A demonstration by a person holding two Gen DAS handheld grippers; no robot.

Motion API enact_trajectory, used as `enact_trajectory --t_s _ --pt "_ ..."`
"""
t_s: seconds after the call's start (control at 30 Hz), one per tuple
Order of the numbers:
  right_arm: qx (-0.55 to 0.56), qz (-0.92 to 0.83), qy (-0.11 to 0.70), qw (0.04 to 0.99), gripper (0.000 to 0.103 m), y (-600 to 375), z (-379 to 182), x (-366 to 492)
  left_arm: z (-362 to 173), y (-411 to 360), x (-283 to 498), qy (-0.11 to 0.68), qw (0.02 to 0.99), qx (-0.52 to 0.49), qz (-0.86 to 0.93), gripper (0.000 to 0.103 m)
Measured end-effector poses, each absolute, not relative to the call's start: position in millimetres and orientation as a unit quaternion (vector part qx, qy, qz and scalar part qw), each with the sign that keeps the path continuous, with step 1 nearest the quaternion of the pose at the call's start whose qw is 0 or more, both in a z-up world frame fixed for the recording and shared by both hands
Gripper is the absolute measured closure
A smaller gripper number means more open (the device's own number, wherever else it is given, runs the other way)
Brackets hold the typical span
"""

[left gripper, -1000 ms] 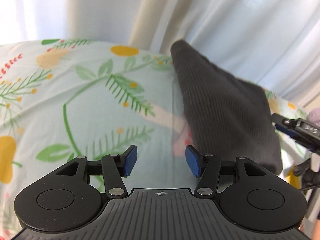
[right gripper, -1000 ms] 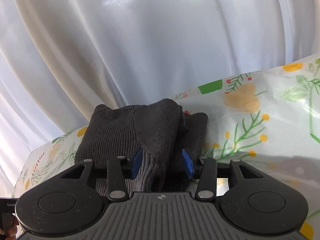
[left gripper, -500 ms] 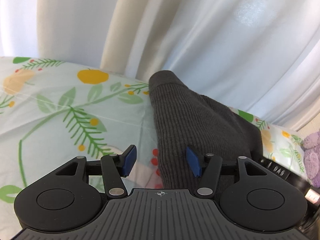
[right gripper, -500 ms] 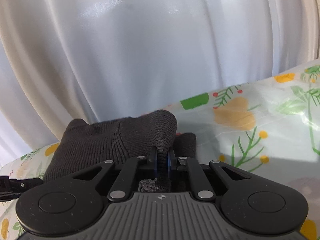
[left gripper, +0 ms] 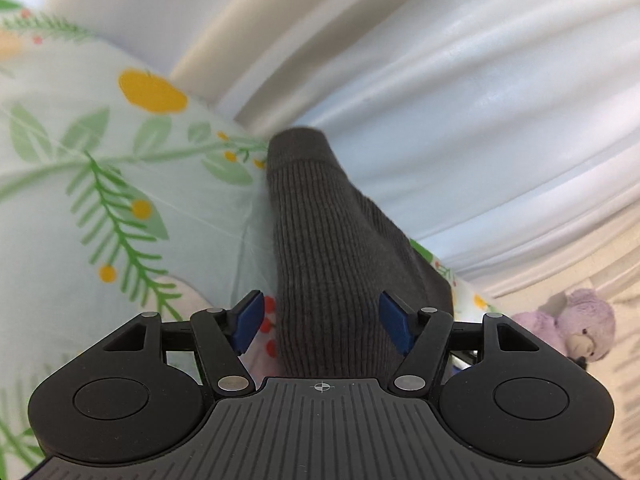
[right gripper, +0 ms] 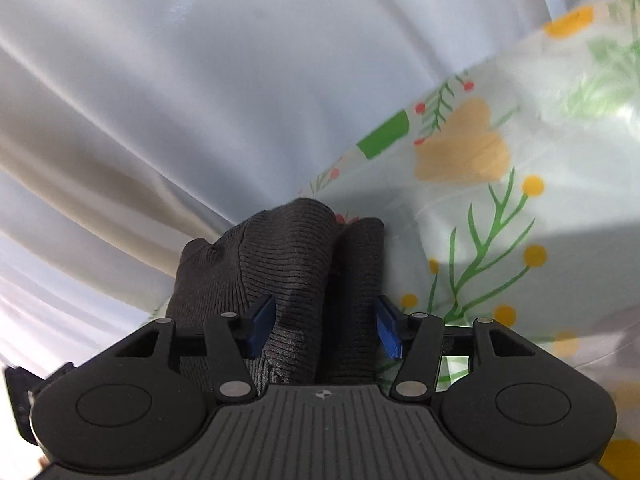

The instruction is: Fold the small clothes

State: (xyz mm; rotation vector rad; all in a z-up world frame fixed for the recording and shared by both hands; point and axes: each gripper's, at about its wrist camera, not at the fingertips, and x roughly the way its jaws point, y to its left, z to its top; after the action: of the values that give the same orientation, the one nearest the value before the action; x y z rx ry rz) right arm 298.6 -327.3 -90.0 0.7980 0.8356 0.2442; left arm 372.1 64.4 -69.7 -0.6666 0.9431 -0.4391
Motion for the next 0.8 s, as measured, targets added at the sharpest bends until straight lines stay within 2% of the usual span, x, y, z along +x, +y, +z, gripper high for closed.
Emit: enact_trajectory --t_s 0.13,0.27,0.43,0.6,0.8 --pt "0.431 0.146 0.404 0.793 0.048 -341 -104 312 -83 55 383 0.449 0.799 -0.330 -0.228 0.035" --pt "0.431 0.166 0.410 0.787 0.049 -336 -107 323 -88 47 391 0.451 0.801 -0.325 -0.221 0.033" --pt "0.440 0.194 0.417 0.771 0.061 -325 -111 335 -91 44 394 0.452 0.806 -0.320 -0.211 0.042" --pt "0.440 0.192 0.408 0.777 0.075 -316 -112 338 -80 37 389 0.442 0.825 -0.285 -0.208 0.057" --pt "0.419 0.197 0.390 0.796 0.078 -295 -86 331 -48 32 374 0.423 0.848 -0.239 -0.211 0.062"
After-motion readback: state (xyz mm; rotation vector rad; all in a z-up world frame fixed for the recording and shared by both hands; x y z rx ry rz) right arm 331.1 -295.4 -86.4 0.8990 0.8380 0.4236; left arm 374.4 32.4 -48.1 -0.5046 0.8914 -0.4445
